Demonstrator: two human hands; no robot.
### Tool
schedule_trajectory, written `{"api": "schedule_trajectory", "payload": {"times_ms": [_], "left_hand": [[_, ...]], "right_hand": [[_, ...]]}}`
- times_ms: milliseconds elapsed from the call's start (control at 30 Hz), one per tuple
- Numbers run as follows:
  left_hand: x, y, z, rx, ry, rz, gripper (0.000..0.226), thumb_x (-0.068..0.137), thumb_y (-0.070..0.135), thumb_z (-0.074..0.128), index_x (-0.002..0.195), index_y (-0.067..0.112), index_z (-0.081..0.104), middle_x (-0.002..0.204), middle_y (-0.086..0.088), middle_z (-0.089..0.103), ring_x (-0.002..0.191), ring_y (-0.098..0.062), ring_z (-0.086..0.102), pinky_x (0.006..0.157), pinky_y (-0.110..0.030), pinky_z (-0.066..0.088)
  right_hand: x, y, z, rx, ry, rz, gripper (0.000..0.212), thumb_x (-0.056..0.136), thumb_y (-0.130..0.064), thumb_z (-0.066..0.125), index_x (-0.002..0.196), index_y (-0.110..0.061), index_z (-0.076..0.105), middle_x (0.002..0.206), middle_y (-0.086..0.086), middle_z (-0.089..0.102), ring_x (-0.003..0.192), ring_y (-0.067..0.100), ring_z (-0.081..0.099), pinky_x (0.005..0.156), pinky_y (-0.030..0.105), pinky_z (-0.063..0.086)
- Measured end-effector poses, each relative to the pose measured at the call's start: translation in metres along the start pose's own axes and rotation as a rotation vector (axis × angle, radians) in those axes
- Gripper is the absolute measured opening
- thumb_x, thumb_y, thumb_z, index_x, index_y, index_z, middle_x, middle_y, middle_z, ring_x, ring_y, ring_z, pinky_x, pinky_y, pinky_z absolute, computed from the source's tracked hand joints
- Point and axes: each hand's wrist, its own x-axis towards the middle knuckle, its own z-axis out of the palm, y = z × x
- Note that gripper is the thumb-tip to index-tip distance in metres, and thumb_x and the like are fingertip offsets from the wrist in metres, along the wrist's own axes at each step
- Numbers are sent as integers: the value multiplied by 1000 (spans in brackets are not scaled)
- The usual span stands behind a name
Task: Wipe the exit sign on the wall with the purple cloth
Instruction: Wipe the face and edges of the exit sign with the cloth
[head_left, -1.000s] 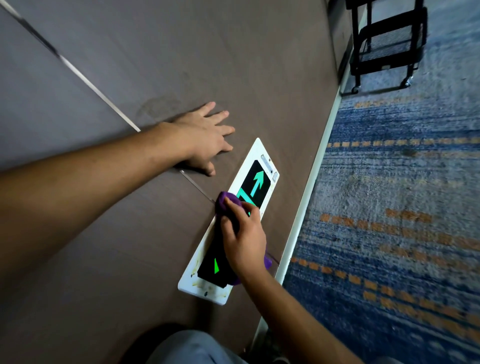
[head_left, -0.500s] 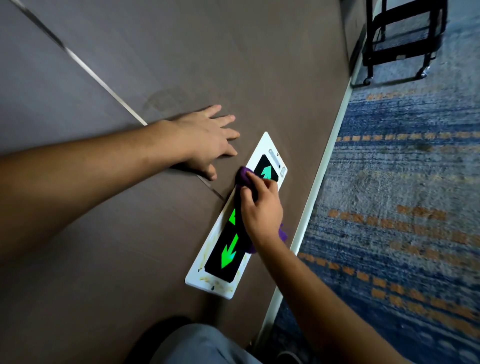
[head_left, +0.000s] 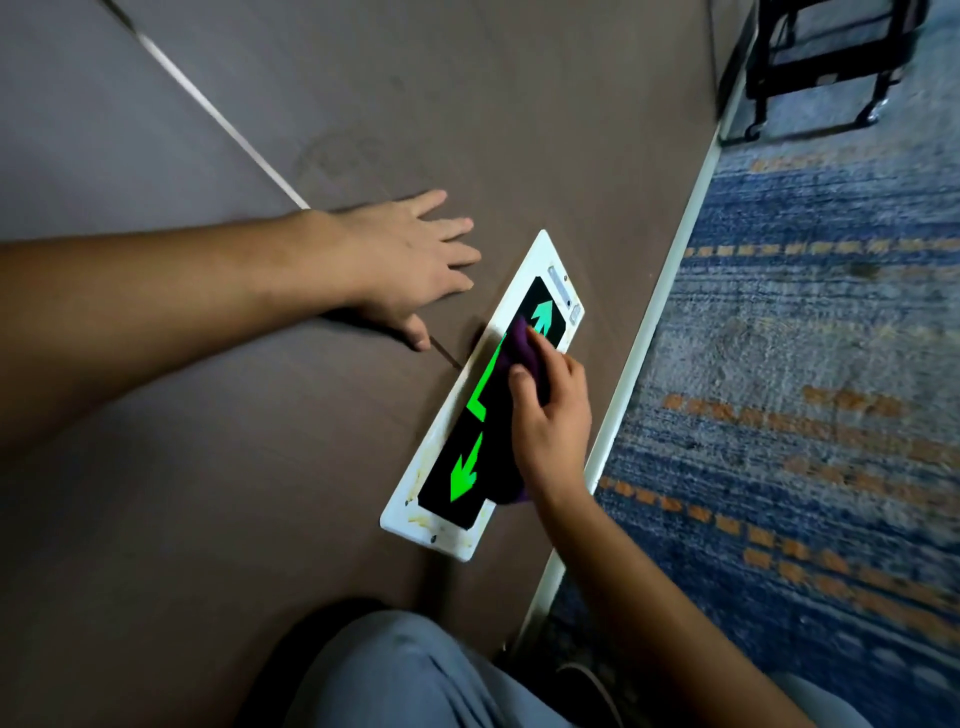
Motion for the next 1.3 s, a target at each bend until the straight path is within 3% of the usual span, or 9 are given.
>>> {"api": "schedule_trajectory", "payload": {"times_ms": [133, 300, 367, 467, 667, 833, 1033, 1133, 1300], "left_hand": [[-4, 7, 4, -9, 13, -9, 92, 86, 81, 40, 160, 35, 12, 171, -4, 7, 157, -31, -4, 125, -55, -1], [-1, 6, 6, -26, 45, -2, 98, 82, 84, 44, 160, 36, 10, 171, -5, 5, 157, -33, -6, 126, -55, 1], [2, 4, 5, -43, 63, -16, 103, 78, 87, 46, 161, 35, 13, 171, -6, 1, 156, -34, -11, 126, -53, 1], [5, 3, 5, -41, 51, -23, 107, 75, 89, 46, 161, 34, 13, 171, -6, -1, 156, -34, -12, 126, -53, 0], [4, 8, 5, -66, 36, -10, 97, 80, 83, 49, 160, 38, 16, 170, -1, 10, 157, -31, -5, 125, -56, -1], [-1, 8, 5, -67, 68, -44, 99, 79, 85, 48, 160, 37, 17, 170, -4, 8, 157, -33, -4, 126, -54, 1], [1, 8, 0, -59, 43, -58, 103, 75, 89, 46, 159, 38, 18, 170, -4, 11, 157, -33, -4, 126, -54, 0], [-3, 10, -6, -62, 39, -66, 102, 75, 88, 48, 159, 39, 16, 170, -3, 13, 157, -33, 0, 125, -55, 1], [-31, 17, 5, -42, 143, -77, 82, 89, 75, 45, 157, 35, 25, 165, -2, 29, 156, -29, 15, 125, -52, 11]], "right_hand": [[21, 4, 10, -95, -93, 11, 40, 101, -41, 57, 141, -39, 59, 130, -10, 57, 118, 7, 56, 96, 25, 45], [7, 4, 18, -195, -98, -26, 38, 100, -49, 57, 135, -36, 65, 129, -10, 56, 114, 3, 54, 82, 10, 37], [-16, 4, 19, -214, -107, -59, 35, 99, -50, 59, 131, -37, 68, 129, -9, 55, 115, 2, 54, 86, 13, 38], [-50, 8, 19, -182, -146, -108, 29, 96, -46, 65, 124, -38, 72, 123, -10, 56, 111, -3, 53, 89, 5, 37], [-34, -3, 11, -111, -121, -78, 22, 95, -40, 71, 114, -33, 77, 111, -6, 65, 106, 9, 64, 94, 28, 50], [4, -14, 13, -135, -111, -50, 34, 96, -47, 66, 129, -37, 70, 115, -8, 61, 105, 2, 59, 87, 11, 41], [-21, 1, 11, -245, -152, -83, 37, 94, -44, 71, 128, -31, 71, 122, -3, 59, 111, 12, 59, 92, 26, 46], [-56, 3, 14, -280, -166, -112, 36, 92, -46, 70, 126, -34, 72, 125, -5, 59, 111, 11, 60, 88, 21, 42], [-67, -3, 0, -282, -309, -108, 35, 92, -43, 68, 125, -34, 72, 120, -8, 63, 109, 11, 62, 94, 28, 50]]}}
